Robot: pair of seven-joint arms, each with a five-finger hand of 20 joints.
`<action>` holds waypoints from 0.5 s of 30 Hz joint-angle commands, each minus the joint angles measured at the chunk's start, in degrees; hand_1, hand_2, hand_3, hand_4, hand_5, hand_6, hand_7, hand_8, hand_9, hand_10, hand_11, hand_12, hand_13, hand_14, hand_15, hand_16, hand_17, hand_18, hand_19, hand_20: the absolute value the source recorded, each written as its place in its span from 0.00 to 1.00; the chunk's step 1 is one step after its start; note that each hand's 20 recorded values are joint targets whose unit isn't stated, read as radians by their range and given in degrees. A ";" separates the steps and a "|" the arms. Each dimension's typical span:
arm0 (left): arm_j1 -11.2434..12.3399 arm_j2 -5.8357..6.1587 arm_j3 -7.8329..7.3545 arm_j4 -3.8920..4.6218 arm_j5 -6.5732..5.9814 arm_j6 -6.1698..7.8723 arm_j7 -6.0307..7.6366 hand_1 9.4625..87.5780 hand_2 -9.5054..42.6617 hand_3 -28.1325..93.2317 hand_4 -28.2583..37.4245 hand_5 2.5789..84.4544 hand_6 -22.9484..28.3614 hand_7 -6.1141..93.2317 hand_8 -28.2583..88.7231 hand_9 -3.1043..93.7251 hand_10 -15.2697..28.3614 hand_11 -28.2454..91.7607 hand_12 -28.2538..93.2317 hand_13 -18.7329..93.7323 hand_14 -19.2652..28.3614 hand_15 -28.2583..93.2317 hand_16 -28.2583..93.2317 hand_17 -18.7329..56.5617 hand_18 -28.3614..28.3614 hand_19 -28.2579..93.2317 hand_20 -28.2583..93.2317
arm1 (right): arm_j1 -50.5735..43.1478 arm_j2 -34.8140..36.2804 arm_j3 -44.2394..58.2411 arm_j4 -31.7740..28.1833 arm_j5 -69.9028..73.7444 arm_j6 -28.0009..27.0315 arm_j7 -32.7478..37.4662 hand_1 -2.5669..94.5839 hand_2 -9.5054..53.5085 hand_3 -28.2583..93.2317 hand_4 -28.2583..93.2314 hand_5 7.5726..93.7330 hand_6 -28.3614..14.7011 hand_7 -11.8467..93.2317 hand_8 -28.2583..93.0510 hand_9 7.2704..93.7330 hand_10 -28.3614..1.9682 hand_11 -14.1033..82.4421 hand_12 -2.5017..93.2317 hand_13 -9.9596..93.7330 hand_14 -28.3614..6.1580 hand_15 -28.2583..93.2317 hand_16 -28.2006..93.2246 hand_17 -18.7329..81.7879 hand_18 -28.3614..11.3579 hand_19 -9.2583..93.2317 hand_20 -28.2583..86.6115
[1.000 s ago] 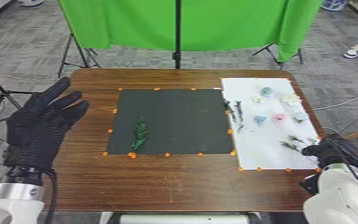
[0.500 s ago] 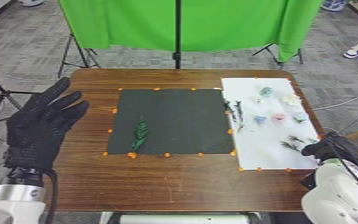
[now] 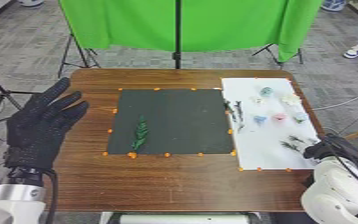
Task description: Arrange flowers
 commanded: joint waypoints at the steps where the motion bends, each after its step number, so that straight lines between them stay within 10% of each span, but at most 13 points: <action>1: 0.62 -0.56 -0.22 0.08 -0.35 0.39 -0.41 0.14 0.35 0.86 0.00 0.41 0.62 0.22 0.15 0.35 0.82 0.46 0.31 0.37 1.00 0.68 0.14 0.12 0.91 0.70 0.33 | 2.45 0.22 -2.93 1.60 0.43 -1.12 0.71 0.43 0.01 0.79 0.05 0.61 0.53 0.20 0.15 0.87 0.41 0.41 0.19 0.88 0.50 0.72 0.35 0.70 0.19 1.00 0.41; 15: 0.76 1.83 1.48 0.69 -1.71 0.74 4.10 0.15 0.35 0.86 0.00 0.41 0.62 0.22 0.15 0.35 0.82 0.46 0.31 0.37 1.00 0.68 0.14 0.12 0.91 0.70 0.33 | 12.70 2.67 -16.82 9.23 -2.17 3.26 -0.55 0.58 0.00 0.75 0.00 0.86 0.62 0.25 0.24 0.92 0.57 0.39 0.23 0.88 0.58 0.73 0.35 0.70 0.24 1.00 0.42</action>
